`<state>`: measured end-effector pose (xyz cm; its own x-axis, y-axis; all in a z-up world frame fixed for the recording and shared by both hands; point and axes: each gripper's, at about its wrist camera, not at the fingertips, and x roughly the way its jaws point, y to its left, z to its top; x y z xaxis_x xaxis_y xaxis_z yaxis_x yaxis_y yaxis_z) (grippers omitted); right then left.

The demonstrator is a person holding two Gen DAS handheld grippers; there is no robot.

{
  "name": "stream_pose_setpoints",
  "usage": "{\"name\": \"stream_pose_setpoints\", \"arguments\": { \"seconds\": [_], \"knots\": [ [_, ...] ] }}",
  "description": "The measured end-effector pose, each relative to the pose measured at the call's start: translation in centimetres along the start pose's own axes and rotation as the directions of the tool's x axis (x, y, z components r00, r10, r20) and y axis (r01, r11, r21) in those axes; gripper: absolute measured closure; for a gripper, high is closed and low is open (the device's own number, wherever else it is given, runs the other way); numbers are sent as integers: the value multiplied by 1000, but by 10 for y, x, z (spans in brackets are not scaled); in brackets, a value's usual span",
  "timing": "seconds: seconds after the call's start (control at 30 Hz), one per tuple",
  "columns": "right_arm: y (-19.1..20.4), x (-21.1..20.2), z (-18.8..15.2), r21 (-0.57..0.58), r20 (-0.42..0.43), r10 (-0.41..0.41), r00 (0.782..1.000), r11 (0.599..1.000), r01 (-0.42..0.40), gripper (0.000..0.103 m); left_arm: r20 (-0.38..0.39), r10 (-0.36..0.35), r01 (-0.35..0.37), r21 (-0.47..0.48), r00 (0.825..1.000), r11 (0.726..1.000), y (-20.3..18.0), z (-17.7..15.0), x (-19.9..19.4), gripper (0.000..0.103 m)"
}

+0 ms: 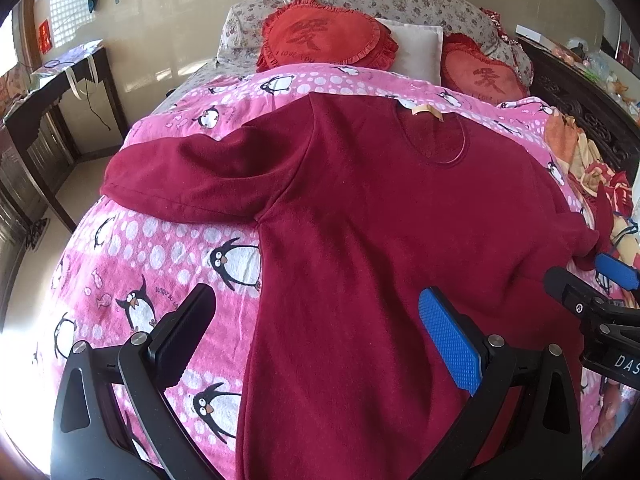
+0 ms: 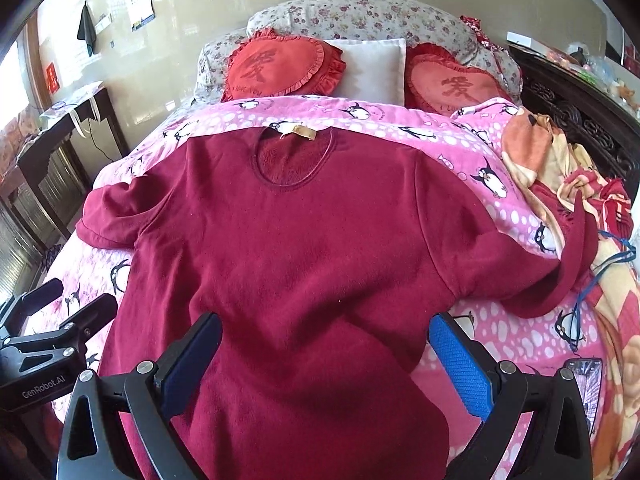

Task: Fold small clothes

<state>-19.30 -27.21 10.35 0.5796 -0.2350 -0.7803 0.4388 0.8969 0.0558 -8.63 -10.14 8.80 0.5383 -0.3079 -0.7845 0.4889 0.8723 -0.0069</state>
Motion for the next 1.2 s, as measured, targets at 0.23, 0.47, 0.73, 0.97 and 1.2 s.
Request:
{"name": "stream_pose_setpoints", "arguments": {
  "seconds": [0.23,0.47,0.73,0.97,1.2],
  "knots": [
    [3,11,4,1,-15,10,1000,1000,-10,0,-14,13,-13,-17,1000,1000,5,2,11,1],
    [6,18,8,-1,-24,9,1000,1000,-9,0,-19,22,-22,-37,1000,999,11,5,20,1],
    [12,28,15,-17,-36,10,999,1000,-10,0,-32,29,-30,-54,999,998,19,7,30,1],
    [18,35,19,-20,-38,16,999,1000,-17,0,-37,35,-37,-61,999,997,24,12,37,1],
    [30,47,23,-32,-54,24,998,999,-25,0,-45,40,-44,-75,998,996,31,15,42,1]
  ]
}}
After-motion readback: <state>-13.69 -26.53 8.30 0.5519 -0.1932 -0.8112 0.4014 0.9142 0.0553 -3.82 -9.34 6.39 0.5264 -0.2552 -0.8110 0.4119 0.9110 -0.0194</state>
